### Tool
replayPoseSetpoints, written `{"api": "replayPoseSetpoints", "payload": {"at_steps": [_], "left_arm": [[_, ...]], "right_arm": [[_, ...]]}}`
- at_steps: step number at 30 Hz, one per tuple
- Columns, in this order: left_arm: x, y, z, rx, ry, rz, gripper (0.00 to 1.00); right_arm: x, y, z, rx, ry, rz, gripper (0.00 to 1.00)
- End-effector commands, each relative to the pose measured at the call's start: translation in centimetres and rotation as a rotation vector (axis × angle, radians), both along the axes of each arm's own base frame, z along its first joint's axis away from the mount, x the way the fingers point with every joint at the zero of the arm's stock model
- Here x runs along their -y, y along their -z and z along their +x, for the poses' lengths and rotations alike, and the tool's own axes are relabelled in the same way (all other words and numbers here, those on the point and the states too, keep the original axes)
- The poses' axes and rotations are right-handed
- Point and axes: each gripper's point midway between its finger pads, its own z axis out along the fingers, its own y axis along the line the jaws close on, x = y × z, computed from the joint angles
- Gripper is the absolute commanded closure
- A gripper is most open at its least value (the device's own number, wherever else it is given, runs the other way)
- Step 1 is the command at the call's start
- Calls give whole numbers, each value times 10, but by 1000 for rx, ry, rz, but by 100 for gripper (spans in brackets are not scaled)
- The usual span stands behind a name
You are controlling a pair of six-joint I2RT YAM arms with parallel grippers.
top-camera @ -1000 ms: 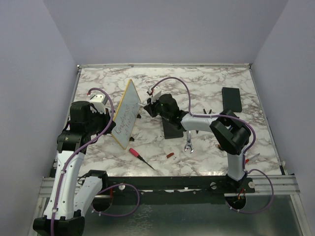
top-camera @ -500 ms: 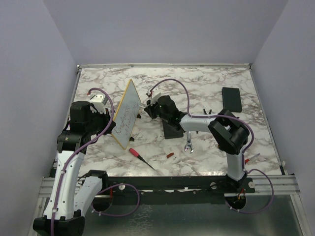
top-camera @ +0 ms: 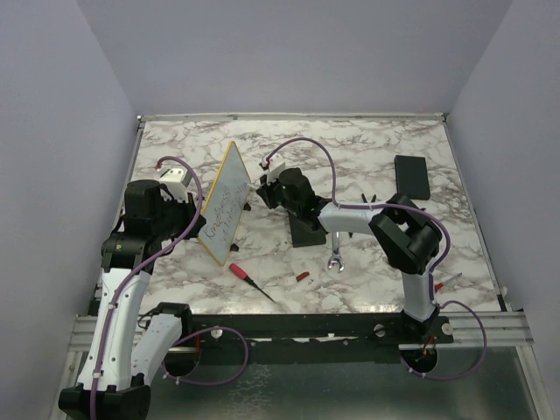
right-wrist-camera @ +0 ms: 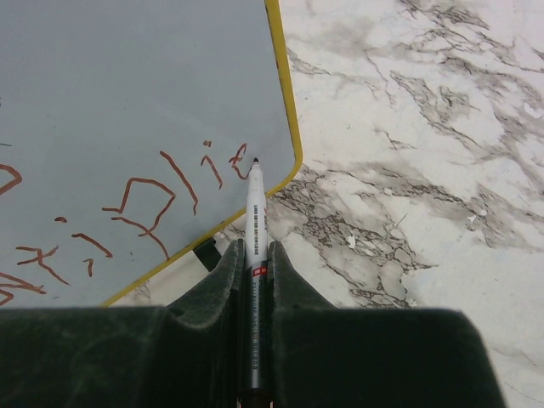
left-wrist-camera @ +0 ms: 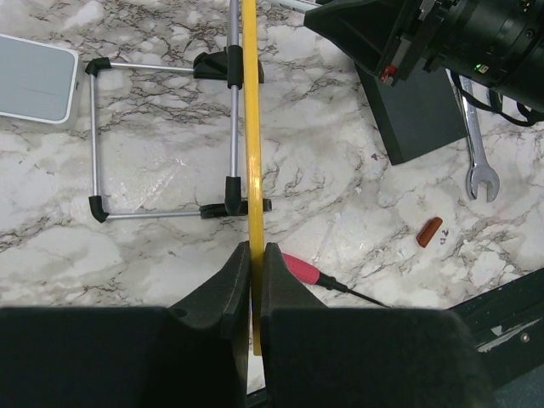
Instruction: Write a sentence on the whiteboard
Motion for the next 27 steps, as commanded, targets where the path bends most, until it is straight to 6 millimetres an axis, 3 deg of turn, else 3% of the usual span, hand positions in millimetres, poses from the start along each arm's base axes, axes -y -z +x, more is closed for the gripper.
{"api": "replayPoseSetpoints", "payload": {"at_steps": [1,9,27], "left_arm": [[5,0,-5,0,32,-10,100],[5,0,-5,-1,31,-10,100],[5,1,-5,-5,33,-10,100]], "right_arm": [[-2,-9,4,24,24,10,99],[9,-19,4,38,66,17,99],[-2,-41,17,104,63,41,99]]}}
